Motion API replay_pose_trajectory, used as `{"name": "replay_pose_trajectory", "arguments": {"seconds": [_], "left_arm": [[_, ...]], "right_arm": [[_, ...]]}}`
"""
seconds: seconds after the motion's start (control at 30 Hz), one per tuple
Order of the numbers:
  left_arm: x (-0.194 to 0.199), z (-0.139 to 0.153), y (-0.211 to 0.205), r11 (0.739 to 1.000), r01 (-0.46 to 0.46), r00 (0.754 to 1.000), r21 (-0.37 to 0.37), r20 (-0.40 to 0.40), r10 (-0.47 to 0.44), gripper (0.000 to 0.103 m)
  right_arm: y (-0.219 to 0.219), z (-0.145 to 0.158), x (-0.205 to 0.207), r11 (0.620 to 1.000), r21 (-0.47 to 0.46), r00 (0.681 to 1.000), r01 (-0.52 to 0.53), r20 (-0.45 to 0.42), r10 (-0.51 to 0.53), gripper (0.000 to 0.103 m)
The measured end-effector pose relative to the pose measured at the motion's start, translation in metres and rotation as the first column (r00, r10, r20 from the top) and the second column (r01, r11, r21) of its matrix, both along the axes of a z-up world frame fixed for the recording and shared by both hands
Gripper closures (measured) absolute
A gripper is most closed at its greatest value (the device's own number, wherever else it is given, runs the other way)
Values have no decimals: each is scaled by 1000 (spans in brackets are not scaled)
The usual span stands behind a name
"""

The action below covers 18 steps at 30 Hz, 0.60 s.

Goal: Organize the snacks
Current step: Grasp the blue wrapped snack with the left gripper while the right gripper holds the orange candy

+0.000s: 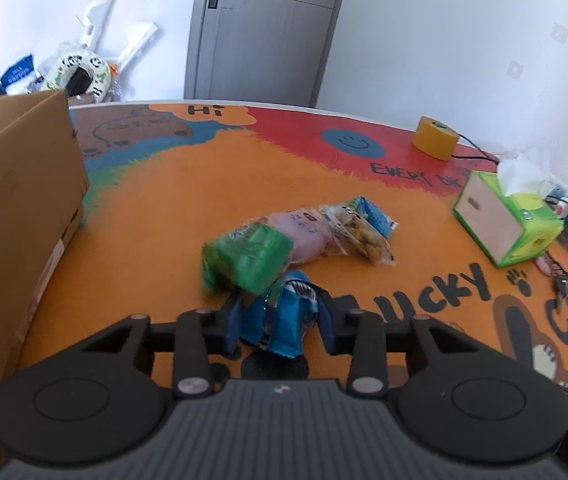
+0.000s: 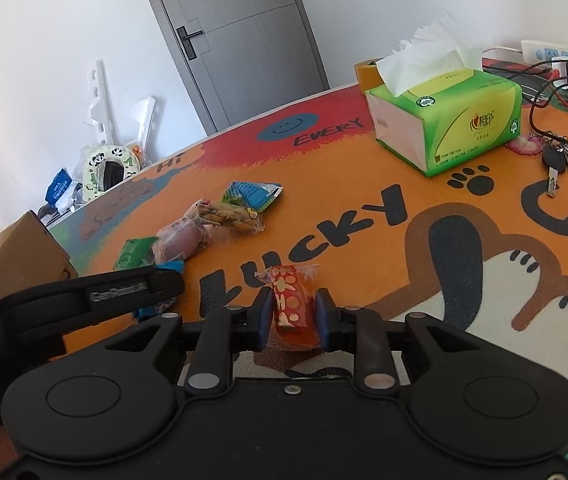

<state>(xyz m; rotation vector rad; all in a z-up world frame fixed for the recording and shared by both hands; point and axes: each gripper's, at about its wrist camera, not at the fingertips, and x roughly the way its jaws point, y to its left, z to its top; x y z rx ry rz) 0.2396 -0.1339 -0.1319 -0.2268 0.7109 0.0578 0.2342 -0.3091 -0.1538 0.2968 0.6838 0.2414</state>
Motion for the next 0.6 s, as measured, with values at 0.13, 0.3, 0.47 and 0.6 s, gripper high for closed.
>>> {"name": "replay_pose_trajectory", "arguments": {"seconds": [0.13, 0.3, 0.47, 0.6], "left_arm": [[-11, 2, 4, 1000, 21, 1000, -20, 9, -21, 67], [-22, 11, 6, 998, 42, 998, -39, 37, -41, 67], [-35, 21, 14, 998, 39, 997, -49, 67, -36, 67], [-45, 32, 21, 998, 32, 995, -50, 92, -27, 67]], "right_arm": [[2, 1, -5, 1000, 3, 1000, 2, 5, -2, 82], [8, 4, -12, 1000, 4, 1000, 6, 8, -6, 83], [19, 16, -21, 1000, -9, 999, -5, 43, 5, 84], [25, 25, -29, 1000, -3, 997, -16, 69, 17, 84]]}}
